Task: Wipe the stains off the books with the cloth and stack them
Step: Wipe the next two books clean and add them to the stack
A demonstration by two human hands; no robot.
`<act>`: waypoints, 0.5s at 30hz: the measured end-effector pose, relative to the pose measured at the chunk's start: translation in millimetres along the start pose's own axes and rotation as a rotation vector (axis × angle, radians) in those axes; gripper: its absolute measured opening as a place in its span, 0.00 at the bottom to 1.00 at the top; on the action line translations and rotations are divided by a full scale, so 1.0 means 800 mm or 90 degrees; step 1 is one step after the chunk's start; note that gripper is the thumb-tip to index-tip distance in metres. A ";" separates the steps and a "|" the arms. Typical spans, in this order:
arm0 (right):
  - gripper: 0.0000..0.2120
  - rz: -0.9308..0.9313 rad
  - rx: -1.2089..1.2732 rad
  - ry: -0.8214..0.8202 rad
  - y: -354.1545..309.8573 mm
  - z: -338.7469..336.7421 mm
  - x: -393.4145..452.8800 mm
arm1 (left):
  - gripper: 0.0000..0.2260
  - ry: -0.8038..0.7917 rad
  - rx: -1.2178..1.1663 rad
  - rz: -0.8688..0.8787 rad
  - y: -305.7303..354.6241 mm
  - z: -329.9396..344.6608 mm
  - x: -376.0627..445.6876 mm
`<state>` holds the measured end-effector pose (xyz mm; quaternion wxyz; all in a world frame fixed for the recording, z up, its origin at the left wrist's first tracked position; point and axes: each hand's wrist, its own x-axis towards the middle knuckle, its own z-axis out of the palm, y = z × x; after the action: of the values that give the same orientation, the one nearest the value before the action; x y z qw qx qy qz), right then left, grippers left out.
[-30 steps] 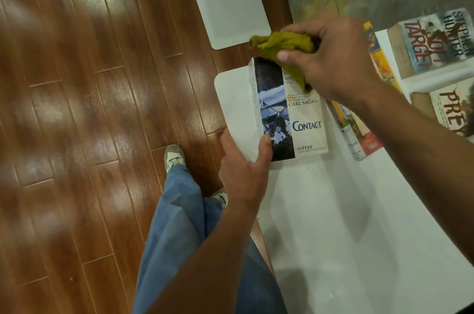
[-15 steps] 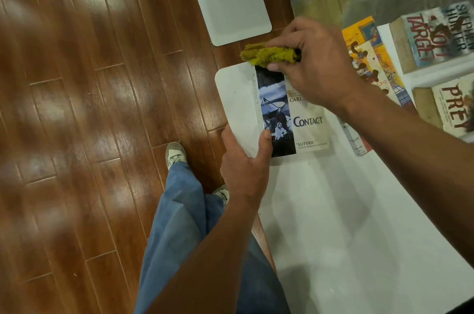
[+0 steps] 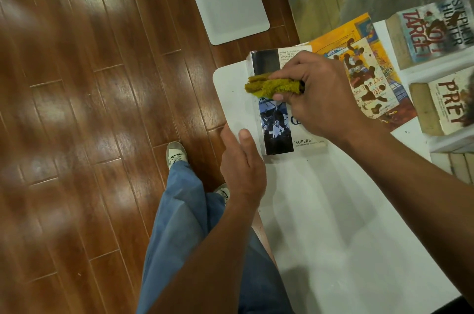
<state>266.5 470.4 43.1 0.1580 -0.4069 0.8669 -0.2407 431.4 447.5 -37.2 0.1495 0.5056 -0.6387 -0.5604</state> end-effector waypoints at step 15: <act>0.16 0.063 0.002 -0.049 -0.010 -0.003 -0.057 | 0.21 0.003 -0.130 -0.026 -0.001 0.002 0.000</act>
<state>298.4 502.5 53.2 0.2034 -0.3721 0.8789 -0.2185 430.2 448.7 -38.3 0.1902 0.5018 -0.5677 -0.6243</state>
